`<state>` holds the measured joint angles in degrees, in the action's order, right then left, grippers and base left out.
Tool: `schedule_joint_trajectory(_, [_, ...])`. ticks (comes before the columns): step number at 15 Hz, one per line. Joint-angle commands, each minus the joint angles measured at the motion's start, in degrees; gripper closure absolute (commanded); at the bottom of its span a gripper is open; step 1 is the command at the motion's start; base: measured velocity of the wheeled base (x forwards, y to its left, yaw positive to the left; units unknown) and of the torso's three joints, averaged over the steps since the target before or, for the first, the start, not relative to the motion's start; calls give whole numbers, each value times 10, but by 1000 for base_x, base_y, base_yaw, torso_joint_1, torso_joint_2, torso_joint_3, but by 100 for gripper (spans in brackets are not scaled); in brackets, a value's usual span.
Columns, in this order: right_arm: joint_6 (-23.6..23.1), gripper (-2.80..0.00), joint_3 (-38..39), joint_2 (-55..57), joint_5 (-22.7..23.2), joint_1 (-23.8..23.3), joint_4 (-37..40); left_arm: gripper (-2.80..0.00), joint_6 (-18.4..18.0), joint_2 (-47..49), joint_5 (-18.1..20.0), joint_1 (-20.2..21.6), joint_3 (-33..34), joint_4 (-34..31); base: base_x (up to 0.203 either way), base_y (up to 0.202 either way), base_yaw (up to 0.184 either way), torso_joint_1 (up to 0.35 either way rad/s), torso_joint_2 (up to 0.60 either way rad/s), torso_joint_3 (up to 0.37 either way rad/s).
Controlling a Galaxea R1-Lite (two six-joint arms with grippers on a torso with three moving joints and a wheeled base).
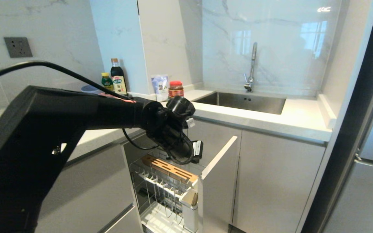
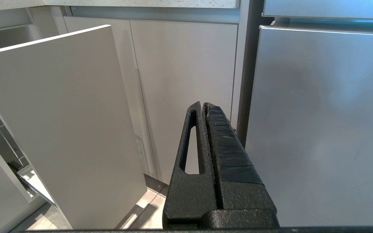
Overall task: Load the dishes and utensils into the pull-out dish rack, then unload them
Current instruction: Open the cupboard, then pick up the chopsticks and place it in the cupboard
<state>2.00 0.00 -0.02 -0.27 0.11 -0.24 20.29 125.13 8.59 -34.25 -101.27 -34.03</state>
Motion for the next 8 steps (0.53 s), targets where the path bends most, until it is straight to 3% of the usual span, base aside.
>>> schedule_joint_trajectory(1, [-1,0,1,-2,0,1,0,0,1,-78,-12,21,-1,0,0,0,0,0,0,0])
schedule_joint_trajectory(5, [0,0,1,-2,0,0,0,0,-4,-238,-21,67,7,1,0,0,0,0,0,0])
schedule_joint_trajectory(8, [0,0,1,-2,0,0,0,0,-39,-375,-21,97,41,2,0,0,0,0,0,0])
